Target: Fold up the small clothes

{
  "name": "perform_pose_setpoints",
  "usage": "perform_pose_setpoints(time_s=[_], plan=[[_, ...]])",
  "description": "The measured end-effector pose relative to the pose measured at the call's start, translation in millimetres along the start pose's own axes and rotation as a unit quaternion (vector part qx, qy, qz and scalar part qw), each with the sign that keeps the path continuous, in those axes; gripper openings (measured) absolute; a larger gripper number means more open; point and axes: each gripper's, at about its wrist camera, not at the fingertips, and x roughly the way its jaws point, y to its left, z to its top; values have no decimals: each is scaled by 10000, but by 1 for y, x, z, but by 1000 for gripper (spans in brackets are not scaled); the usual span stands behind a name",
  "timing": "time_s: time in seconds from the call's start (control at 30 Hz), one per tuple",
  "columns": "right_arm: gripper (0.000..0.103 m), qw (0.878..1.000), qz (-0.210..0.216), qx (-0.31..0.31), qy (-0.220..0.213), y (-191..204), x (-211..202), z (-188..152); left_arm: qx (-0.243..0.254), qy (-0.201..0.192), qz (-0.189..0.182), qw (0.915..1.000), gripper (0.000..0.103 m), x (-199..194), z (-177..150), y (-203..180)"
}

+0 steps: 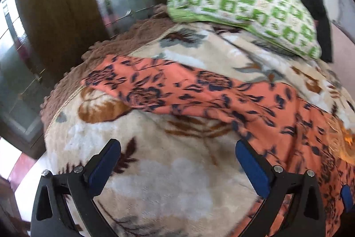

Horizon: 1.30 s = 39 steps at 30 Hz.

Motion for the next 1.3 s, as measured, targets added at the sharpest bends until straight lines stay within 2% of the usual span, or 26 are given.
perform_pose_setpoints(time_s=[0.03, 0.13, 0.17, 0.23, 0.4, 0.47, 0.5, 0.57, 0.63, 0.7, 0.77, 0.87, 0.97, 1.03, 1.13, 1.3], plan=[[63, 9989, -439, -43, -161, -8, -13, 1, 91, -10, -88, 9999, 103, -2, -2, -5], [61, 9890, -1351, -158, -578, -32, -56, 2, 506, -6, -429, 9978, 103, -7, -11, -33], [57, 9841, -1631, -180, -680, -38, -68, 3, 731, 0, -538, 9959, 103, -8, -15, -47], [55, 9764, -2000, -79, -817, -54, -98, 2, 995, -30, -524, 9936, 103, -7, -20, -64], [55, 9586, -2529, 404, -1243, -92, -154, 4, 1531, 294, -193, 9876, 103, 19, -37, -102], [54, 9438, -3024, 591, -1194, -113, -159, 6, 1648, 406, -159, 9854, 103, 27, -42, -111], [50, 9390, -3195, 690, -1073, -125, -155, 6, 1661, 402, -138, 9852, 103, 27, -43, -113], [48, 9404, -3131, 755, -1091, -135, -156, 6, 1664, 373, -152, 9852, 103, 23, -41, -113], [48, 9415, -3116, 721, -1062, -128, -156, 12, 1541, 417, -355, 9865, 103, 16, -37, -107], [48, 9491, -2790, 677, -1293, -118, -159, 10, 1138, 402, -687, 9903, 103, 4, -30, -86], [48, 9562, -2550, 619, -1295, -109, -150, 9, 822, 247, -871, 9925, 103, -9, -28, -66], [50, 9671, -2217, 419, -1176, -95, -138, 3, 127, 26, -931, 9956, 103, -22, -13, -12], [52, 9712, -2214, 41, -885, -78, -117, -3, -603, 89, -873, 9943, 103, -13, -1, 45], [52, 9733, -2160, -129, -770, -70, -106, -10, -1013, 250, -837, 9910, 103, 4, 10, 90], [52, 9732, -2163, -338, -702, -60, -100, -16, -1441, 474, -688, 9860, 103, 26, 20, 140], [53, 9705, -2226, -499, -778, -58, -98, -13, -2343, 669, -608, 9680, 103, 59, 39, 216]])
